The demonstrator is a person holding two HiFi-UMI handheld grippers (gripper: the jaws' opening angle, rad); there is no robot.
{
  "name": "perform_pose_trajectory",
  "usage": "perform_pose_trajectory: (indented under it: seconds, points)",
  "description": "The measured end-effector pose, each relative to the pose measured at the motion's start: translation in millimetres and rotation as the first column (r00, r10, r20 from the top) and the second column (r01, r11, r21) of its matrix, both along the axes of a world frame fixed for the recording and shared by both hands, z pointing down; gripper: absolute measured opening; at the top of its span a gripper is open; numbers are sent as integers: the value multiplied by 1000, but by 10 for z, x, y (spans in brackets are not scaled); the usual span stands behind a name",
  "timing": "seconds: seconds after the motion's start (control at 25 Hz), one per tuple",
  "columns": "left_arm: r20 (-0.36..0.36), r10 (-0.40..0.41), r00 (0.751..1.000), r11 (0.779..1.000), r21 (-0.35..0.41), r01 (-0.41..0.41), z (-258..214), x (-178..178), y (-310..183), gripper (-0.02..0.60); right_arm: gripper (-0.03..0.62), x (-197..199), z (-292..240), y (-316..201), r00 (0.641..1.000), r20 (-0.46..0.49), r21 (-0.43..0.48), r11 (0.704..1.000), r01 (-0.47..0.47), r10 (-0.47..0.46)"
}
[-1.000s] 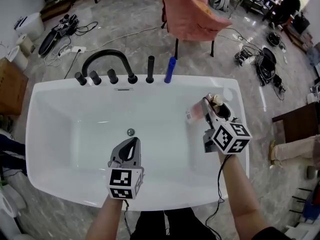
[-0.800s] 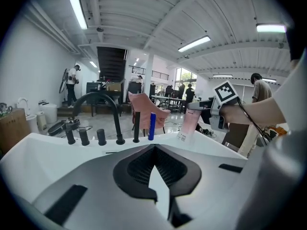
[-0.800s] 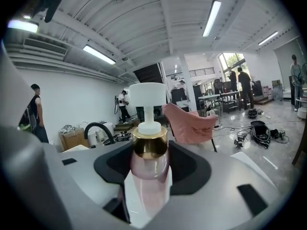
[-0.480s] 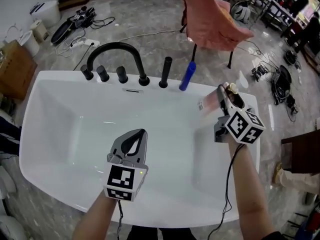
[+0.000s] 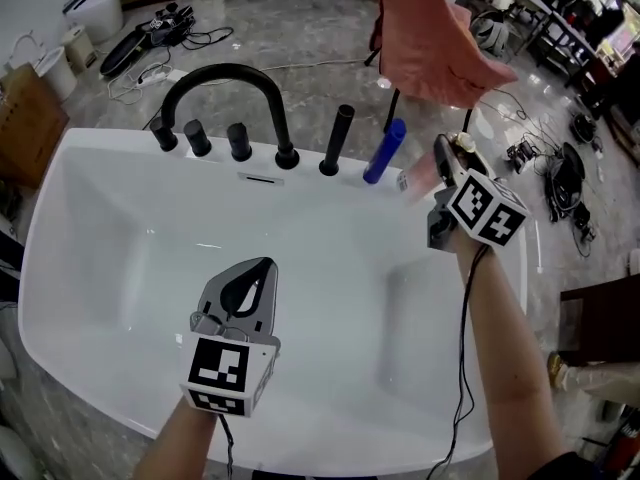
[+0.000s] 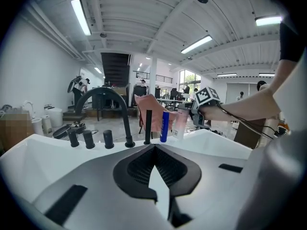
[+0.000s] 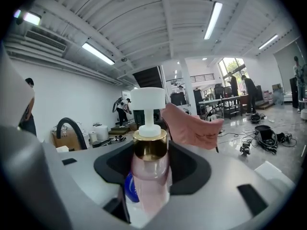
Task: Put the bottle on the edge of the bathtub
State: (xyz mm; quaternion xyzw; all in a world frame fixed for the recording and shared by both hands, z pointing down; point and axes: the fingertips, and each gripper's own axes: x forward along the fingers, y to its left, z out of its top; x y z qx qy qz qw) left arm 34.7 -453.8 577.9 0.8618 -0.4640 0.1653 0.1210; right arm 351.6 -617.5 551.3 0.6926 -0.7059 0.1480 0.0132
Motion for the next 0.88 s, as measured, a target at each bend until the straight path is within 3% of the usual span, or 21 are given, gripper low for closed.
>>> perform_pose_trajectory:
  seconds: [0.32, 0.88]
  points:
    - [-6, -39, 999, 999, -7, 39, 115, -158, -51, 15, 219, -32, 211, -336, 999, -38, -16, 1000, -2, 2]
    - [-15, -68, 998, 997, -38, 68, 199, -174, -89, 15, 224, -172, 279, -460, 996, -94, -17, 1000, -9, 7]
